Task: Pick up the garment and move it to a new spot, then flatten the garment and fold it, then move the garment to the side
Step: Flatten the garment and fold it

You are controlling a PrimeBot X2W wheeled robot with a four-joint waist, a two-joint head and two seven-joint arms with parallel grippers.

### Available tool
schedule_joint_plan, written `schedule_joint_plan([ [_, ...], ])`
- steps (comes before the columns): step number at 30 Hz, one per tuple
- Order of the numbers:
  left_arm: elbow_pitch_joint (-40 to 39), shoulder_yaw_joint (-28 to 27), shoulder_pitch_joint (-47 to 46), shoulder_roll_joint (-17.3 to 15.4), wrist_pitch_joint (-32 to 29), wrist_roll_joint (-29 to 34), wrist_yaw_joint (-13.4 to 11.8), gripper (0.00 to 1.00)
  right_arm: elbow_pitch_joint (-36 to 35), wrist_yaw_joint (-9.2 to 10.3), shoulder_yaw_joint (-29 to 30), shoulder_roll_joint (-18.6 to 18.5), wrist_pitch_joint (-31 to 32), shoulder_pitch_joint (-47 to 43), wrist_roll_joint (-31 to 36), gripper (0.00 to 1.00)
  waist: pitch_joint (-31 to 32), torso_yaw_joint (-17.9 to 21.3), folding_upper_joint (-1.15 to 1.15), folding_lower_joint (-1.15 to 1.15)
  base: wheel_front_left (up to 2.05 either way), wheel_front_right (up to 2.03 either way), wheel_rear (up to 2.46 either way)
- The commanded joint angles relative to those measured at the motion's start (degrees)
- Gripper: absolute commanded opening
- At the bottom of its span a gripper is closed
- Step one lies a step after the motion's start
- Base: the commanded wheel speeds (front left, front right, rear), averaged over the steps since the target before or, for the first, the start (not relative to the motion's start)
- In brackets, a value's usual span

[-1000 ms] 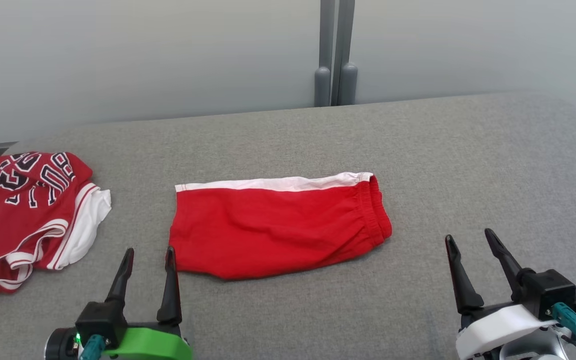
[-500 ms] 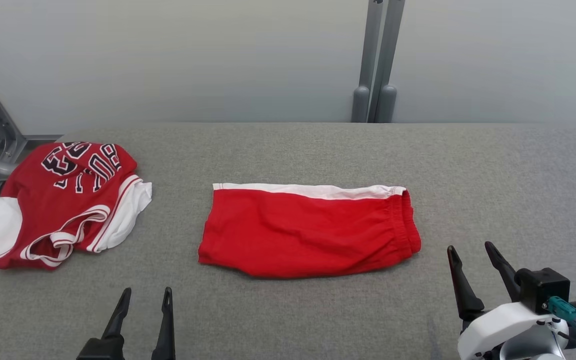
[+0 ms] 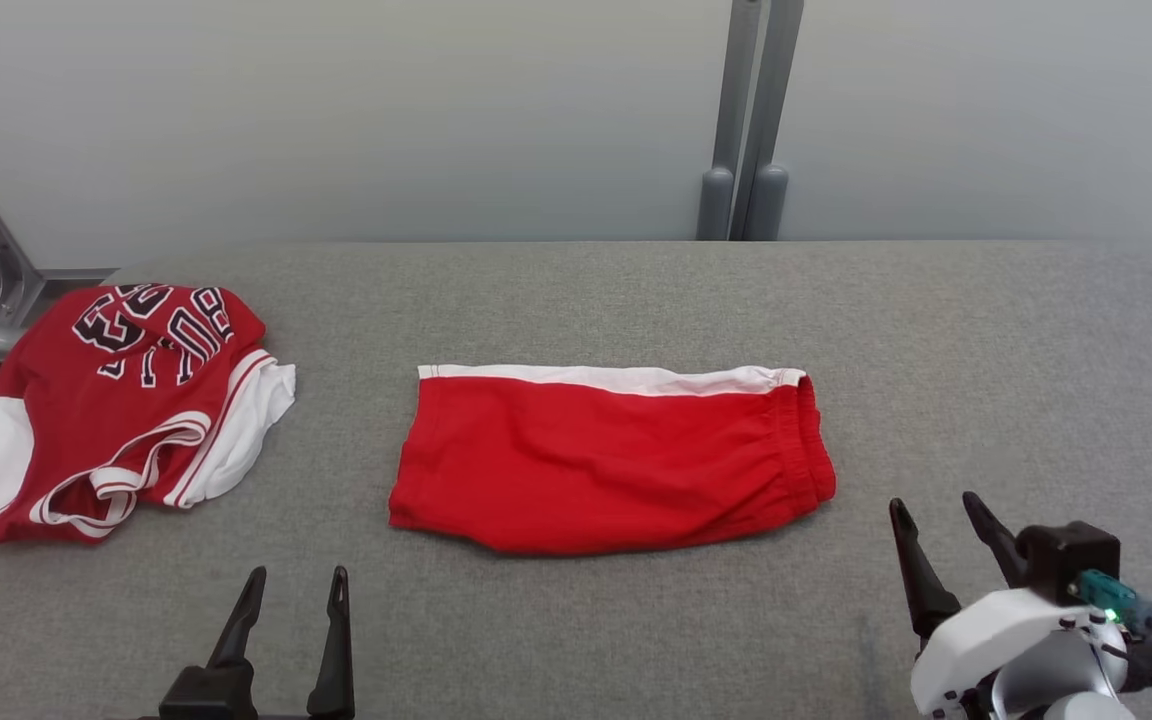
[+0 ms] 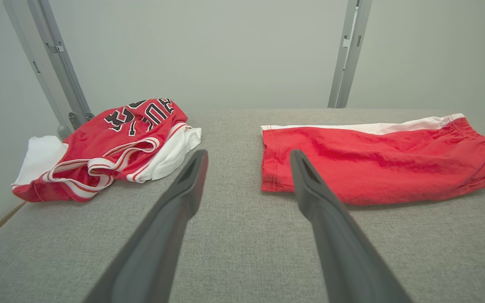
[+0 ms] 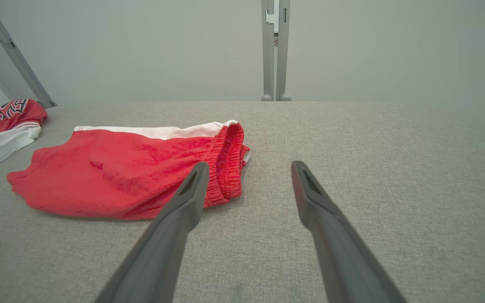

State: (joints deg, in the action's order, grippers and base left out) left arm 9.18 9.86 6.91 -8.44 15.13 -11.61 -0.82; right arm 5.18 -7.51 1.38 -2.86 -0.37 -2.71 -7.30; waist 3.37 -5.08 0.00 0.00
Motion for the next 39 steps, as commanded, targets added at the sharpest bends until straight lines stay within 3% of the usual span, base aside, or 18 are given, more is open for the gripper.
schedule_joint_plan([
  [1,-0.2,0.1,-0.7,-0.1,0.0,0.2,-0.5,1.00,0.7,0.03,-0.2,-0.1,3.1,1.8,-1.2,1.00,-0.5,0.7,0.00,0.00,0.00,0.00,0.00],
  [8,0.1,0.9,-1.3,0.2,-0.2,0.0,-0.6,1.00,2.3,0.02,0.8,-0.1,26.5,10.3,-2.9,1.00,-1.8,1.4,0.00,0.00,0.00,0.00,0.00],
  [9,0.1,0.9,-1.3,0.2,-0.2,0.0,-0.6,1.00,2.3,0.02,0.8,-0.1,26.5,10.3,-2.9,1.00,-1.8,1.4,0.00,0.00,0.00,0.00,0.00],
  [15,0.9,2.4,-2.4,0.8,-0.6,0.2,-0.2,1.00,2.7,0.02,1.8,-0.1,44.3,19.7,-3.2,1.00,-4.2,0.6,0.00,0.00,0.00,0.00,0.00],
  [19,1.3,3.2,-3.9,0.8,-0.7,0.7,0.2,1.00,4.7,0.02,3.7,-0.1,51.5,25.4,-0.7,1.00,-6.4,-0.2,0.00,0.00,0.00,0.00,0.00],
  [25,2.1,4.2,-6.1,1.2,-0.5,0.7,0.4,1.00,11.5,0.01,6.4,-0.1,52.4,31.3,-2.0,1.00,-9.0,-1.6,0.00,0.00,0.00,0.00,0.00],
  [39,3.7,5.3,-7.7,1.5,-0.2,0.5,0.3,1.00,25.4,0.01,5.2,-0.1,46.9,36.8,-4.5,1.00,-11.7,-2.8,0.00,0.00,0.00,0.00,0.00],
])
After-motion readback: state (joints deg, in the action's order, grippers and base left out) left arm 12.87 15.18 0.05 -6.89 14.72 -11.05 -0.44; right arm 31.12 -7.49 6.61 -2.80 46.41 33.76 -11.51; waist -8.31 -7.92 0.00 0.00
